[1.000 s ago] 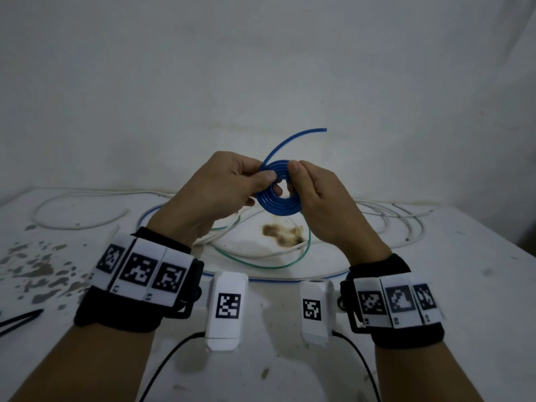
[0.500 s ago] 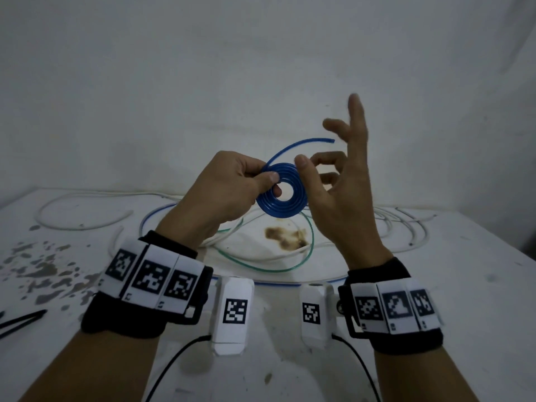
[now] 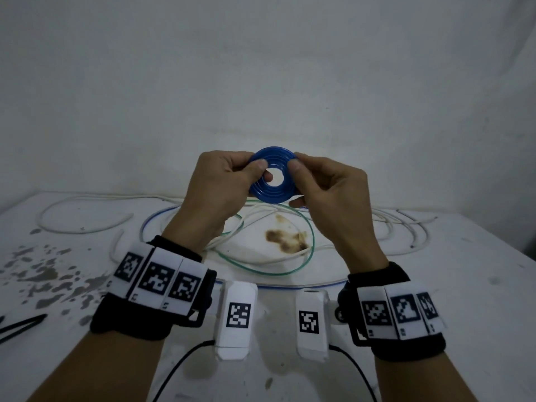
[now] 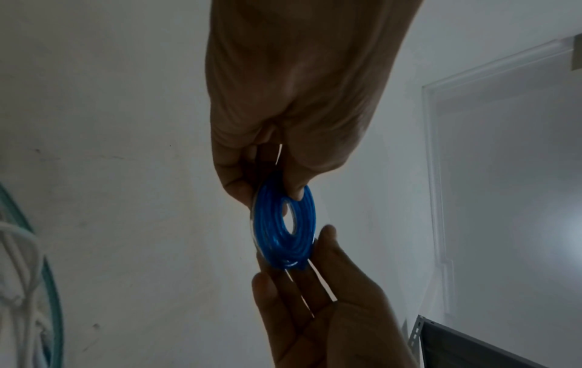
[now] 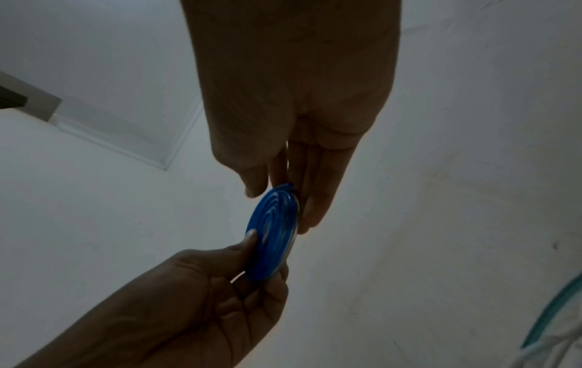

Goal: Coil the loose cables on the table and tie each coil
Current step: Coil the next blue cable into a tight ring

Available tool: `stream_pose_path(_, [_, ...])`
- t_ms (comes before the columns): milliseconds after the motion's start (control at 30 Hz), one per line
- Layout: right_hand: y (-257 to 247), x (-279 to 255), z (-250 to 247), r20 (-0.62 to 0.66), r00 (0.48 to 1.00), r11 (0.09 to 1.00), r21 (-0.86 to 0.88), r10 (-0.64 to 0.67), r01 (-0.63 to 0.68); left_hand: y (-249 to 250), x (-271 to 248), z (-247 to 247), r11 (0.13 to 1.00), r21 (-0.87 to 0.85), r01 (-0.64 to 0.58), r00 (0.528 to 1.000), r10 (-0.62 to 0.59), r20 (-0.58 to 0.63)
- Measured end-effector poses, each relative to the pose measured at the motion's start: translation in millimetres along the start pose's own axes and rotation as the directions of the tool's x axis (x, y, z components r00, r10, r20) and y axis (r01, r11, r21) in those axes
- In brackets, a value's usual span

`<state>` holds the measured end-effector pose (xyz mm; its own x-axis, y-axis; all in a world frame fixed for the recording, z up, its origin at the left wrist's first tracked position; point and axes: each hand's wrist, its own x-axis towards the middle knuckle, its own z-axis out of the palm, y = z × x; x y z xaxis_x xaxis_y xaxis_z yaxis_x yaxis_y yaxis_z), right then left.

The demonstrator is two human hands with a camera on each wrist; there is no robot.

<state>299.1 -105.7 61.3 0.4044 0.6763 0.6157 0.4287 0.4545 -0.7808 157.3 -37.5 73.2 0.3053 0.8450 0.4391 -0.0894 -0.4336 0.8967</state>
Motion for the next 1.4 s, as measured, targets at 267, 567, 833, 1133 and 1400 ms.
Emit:
stream_pose_path(267, [-5, -4, 13, 0.027, 0.99, 0.973, 0.182, 0.141, -0.143, -1, 4, -12, 0.999, -0.041, 0.027, 0.997, -0.024, 0.071])
stream_pose_path(567, [-18, -14, 22, 0.197, 0.959, 0.952, 0.19, 0.205, -0.242, 4, -9, -34, 0.998, 0.07, 0.01, 0.987, -0.021, 0.157])
stream_pose_path(833, [-43, -54, 84, 0.45, 0.874, 0.933, 0.202, 0.182, -0.298, 1, -76, -95, 0.979, 0.189, -0.073, 0.991, 0.092, -0.095])
stream_pose_path(1133, [-78, -101, 211, 0.689, 0.689, 0.894, 0.134, 0.226, -0.427, 4, -132, -228, 0.951, 0.285, 0.122, 0.895, 0.019, -0.445])
stream_pose_path(1400, [-53, -130, 267, 0.843, 0.484, 0.893, -0.384, 0.236, 0.233, 4, -172, -301, 0.922, 0.287, 0.261, 0.823, -0.058, -0.564])
